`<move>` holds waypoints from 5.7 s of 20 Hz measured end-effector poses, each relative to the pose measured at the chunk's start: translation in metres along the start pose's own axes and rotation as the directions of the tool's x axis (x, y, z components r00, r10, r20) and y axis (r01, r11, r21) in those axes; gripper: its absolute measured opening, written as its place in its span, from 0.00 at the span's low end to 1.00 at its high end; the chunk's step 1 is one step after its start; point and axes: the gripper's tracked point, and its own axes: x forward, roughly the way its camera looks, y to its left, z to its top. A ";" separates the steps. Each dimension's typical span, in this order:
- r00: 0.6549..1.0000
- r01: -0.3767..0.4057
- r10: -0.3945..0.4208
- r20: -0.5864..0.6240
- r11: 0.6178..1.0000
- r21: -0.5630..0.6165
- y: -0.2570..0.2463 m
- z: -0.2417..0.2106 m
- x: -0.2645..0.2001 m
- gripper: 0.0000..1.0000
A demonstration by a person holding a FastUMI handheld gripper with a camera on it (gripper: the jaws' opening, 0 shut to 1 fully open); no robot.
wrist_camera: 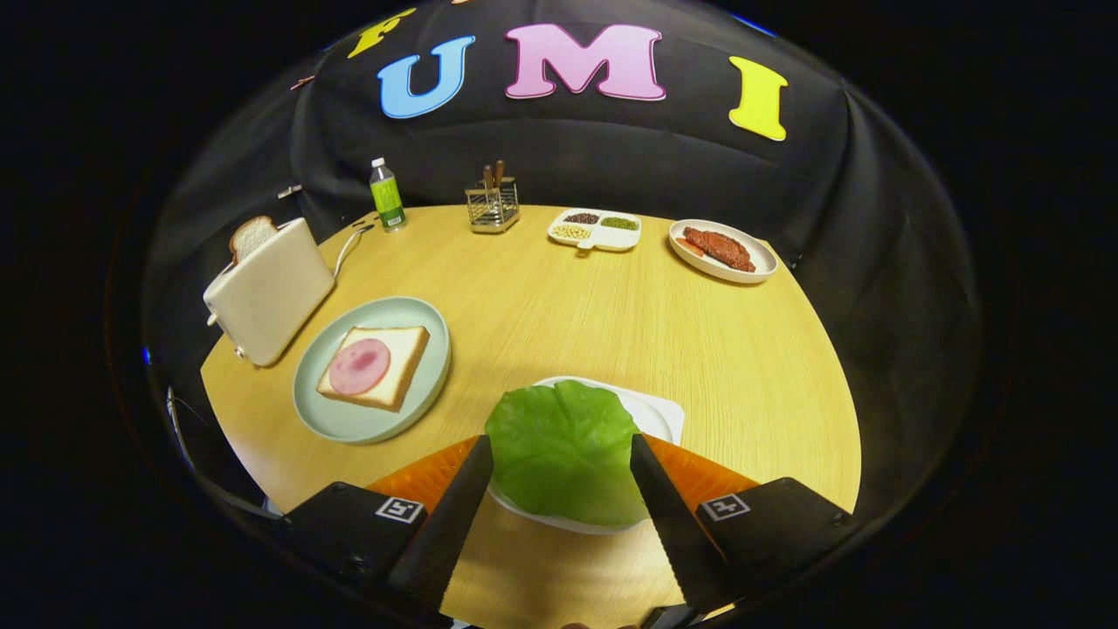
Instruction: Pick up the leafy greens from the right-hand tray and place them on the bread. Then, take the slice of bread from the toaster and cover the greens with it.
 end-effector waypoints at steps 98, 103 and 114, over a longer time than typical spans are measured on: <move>0.960 -0.169 0.166 0.227 0.986 -0.006 0.254 0.202 -0.011 0.99; 0.935 -0.221 0.231 0.270 0.973 -0.069 0.305 0.229 -0.021 0.99; 0.902 -0.317 0.357 0.244 0.930 -0.189 0.403 0.239 -0.005 0.99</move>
